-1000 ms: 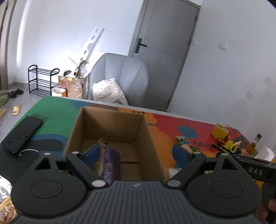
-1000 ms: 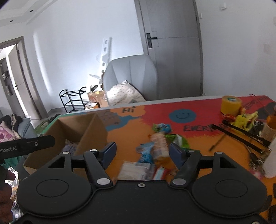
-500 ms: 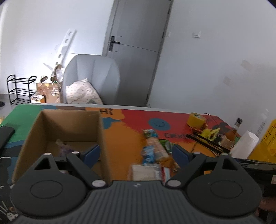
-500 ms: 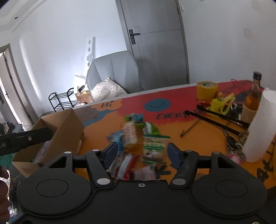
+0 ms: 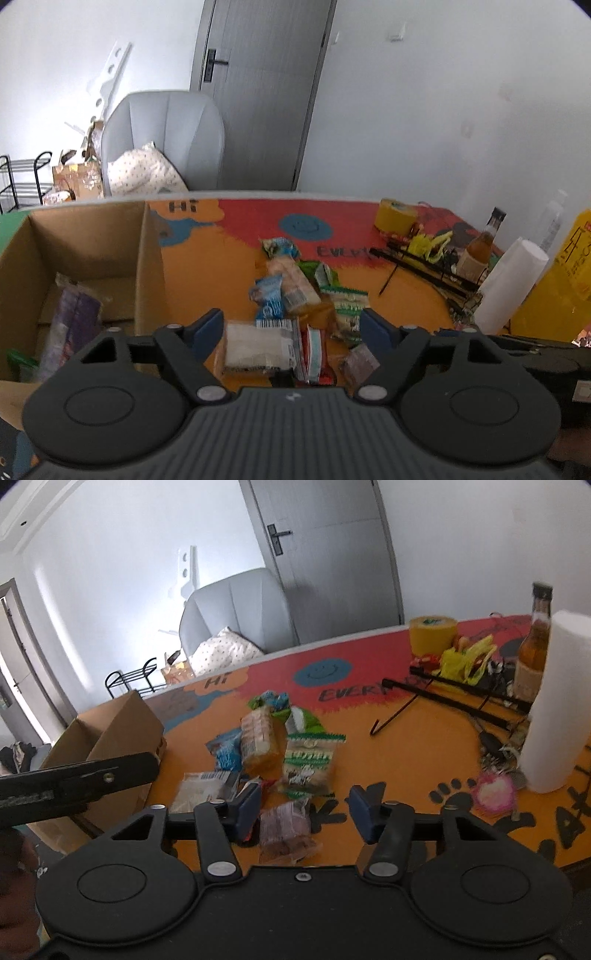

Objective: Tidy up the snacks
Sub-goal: 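Move both tools back to the pile toward the white bread packet and purple snack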

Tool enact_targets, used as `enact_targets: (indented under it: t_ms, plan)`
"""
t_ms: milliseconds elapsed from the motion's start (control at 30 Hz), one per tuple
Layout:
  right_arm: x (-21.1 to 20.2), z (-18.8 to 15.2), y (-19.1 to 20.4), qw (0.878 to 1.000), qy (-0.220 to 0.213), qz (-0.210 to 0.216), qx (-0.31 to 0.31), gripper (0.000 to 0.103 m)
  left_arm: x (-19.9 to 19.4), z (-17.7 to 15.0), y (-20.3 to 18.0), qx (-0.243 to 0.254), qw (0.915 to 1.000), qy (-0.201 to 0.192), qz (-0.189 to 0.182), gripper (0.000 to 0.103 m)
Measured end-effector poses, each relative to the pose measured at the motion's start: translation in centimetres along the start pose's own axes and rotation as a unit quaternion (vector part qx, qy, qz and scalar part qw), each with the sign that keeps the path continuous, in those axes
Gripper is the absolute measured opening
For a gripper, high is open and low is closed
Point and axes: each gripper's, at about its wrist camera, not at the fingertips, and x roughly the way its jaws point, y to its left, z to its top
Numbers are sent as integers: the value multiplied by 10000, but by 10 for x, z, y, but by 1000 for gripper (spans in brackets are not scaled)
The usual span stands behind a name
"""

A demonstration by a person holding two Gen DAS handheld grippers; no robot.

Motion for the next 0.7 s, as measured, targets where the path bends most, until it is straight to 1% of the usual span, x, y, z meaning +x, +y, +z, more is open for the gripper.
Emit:
enact_targets:
  t_ms: [100,333,400,467,533,700]
  plan:
    - [10,-3,1,9999,114,81,9,51,9,-1,0,8,9999,112,41,71]
    - [30,-10,2,9991,366,222,0,51,31,-5,-3,42,9994,341,107,70]
    - [36,-11,1,9988,439,236,-4,47,37,-6,-3,43,9991,390,136,70]
    - [40,-13,-1,9984,512,257,7,38,43,-7,-3,61,9989,422,168,70]
    - [42,-13,-2,9981,529,318,23,34,49,-7,-3,73,9987,454,200,70]
    - [41,-12,-7,9984,502,247,-6,32,62,-9,0,79,9982,505,326,70]
